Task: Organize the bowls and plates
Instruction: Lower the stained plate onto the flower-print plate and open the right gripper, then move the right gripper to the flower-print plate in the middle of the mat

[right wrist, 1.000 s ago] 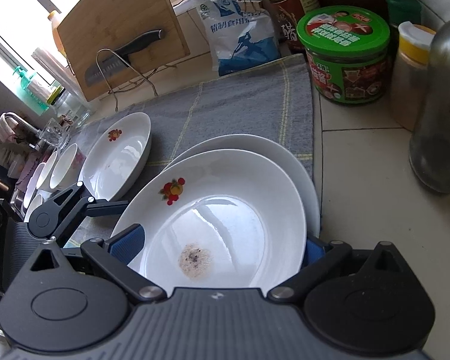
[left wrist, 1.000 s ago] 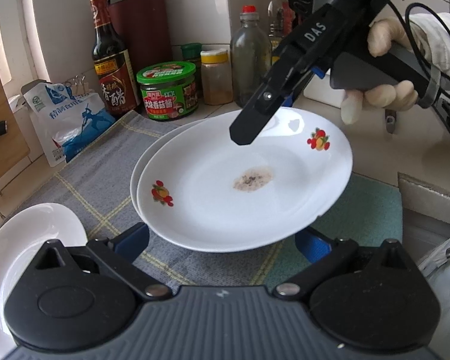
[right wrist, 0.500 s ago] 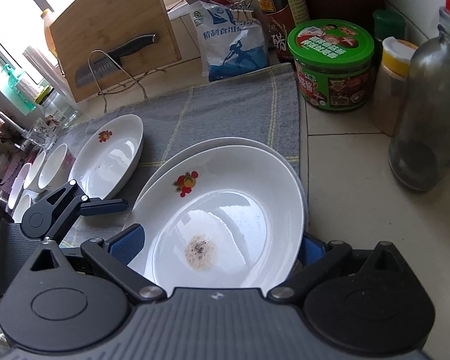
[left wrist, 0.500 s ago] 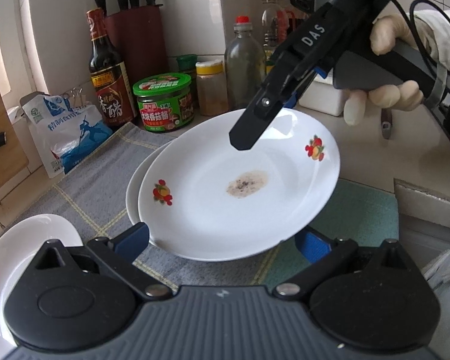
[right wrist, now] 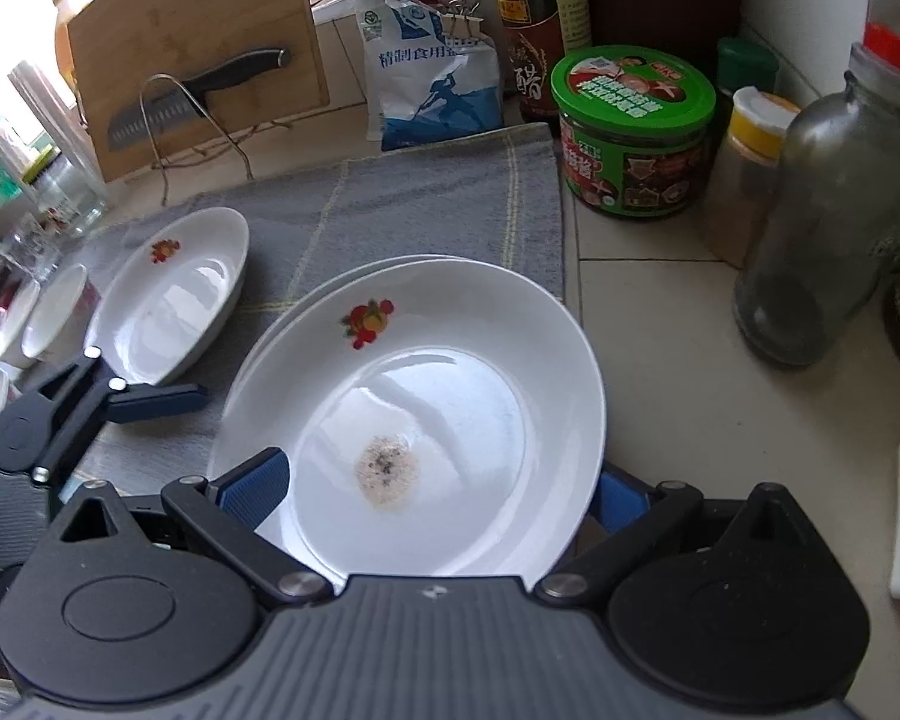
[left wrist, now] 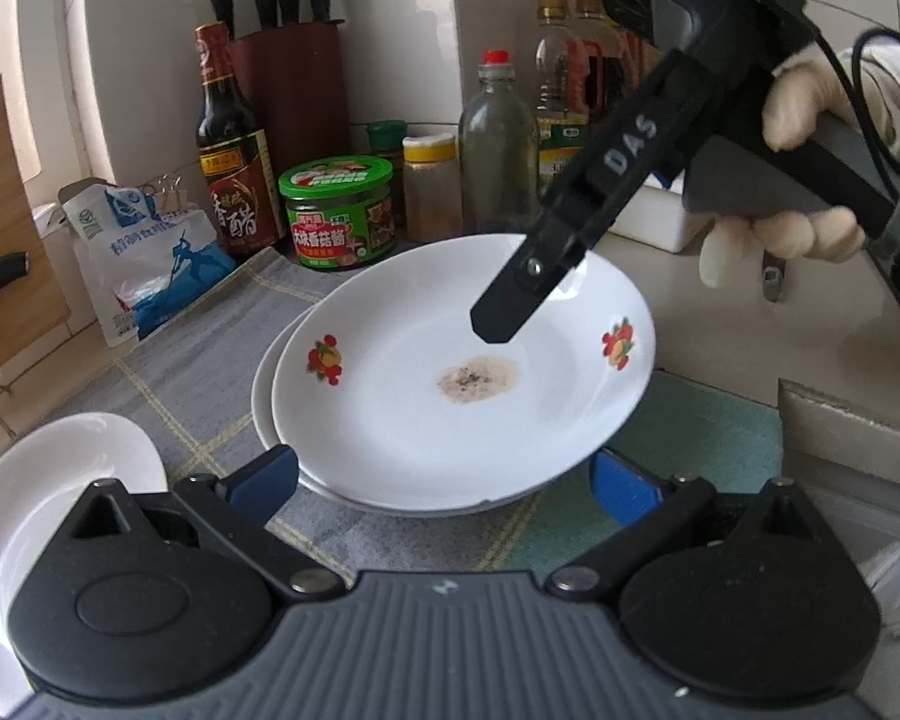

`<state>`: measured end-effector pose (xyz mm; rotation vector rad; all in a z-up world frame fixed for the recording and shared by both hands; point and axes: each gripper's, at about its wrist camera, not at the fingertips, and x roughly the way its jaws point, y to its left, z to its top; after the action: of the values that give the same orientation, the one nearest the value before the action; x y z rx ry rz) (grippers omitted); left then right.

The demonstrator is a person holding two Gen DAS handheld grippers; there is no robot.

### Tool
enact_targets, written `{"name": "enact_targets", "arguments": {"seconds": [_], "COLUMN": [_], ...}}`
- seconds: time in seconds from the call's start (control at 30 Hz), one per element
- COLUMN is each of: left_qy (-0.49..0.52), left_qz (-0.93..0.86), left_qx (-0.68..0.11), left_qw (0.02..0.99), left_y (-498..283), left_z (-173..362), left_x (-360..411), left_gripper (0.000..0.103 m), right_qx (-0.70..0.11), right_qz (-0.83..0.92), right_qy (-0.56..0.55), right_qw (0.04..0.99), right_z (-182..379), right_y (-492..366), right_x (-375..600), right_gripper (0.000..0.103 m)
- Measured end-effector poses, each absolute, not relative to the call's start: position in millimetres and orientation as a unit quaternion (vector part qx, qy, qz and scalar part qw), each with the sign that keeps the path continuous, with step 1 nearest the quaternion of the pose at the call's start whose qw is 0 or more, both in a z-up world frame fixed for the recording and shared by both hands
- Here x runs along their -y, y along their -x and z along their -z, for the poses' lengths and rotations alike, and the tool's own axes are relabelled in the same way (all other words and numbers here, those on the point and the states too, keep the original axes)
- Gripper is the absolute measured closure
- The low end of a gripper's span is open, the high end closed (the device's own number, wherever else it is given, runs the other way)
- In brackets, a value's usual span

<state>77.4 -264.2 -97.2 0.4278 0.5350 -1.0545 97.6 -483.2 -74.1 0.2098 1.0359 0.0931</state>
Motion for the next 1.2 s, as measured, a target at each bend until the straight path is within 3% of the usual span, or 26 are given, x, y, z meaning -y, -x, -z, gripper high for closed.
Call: {"name": "enact_targets", "arguments": {"seconds": [0.33,0.83,1.2], "left_qy": [-0.166,-0.101,-0.124], "left_qz": [0.452,0.241,0.137], "left_qx": [-0.257,-0.291,-0.336], "left_qw": [0.838,0.921,0.924], "left_y": [-63.7,-72.0,-66.8], "left_z": [85.4,71.7,76.3], "left_x": [234.5,173.2,160.5], "left_gripper": [0.001,0.001,0.001], "right_qx": [-0.458,-0.378,-0.370], "right_qz": [-0.030,-0.094,-0.190], "right_qy": [-0.055,0.009,0.002], "right_qw": [0.887,0.921,0.909], "right_z": [57.2,46.6,55.4], "right_y": [-90.7,-91.5,-116.0], "right_x": [465.3,414.4,395.2], "right_gripper": [0.000,0.000,0.000]}}
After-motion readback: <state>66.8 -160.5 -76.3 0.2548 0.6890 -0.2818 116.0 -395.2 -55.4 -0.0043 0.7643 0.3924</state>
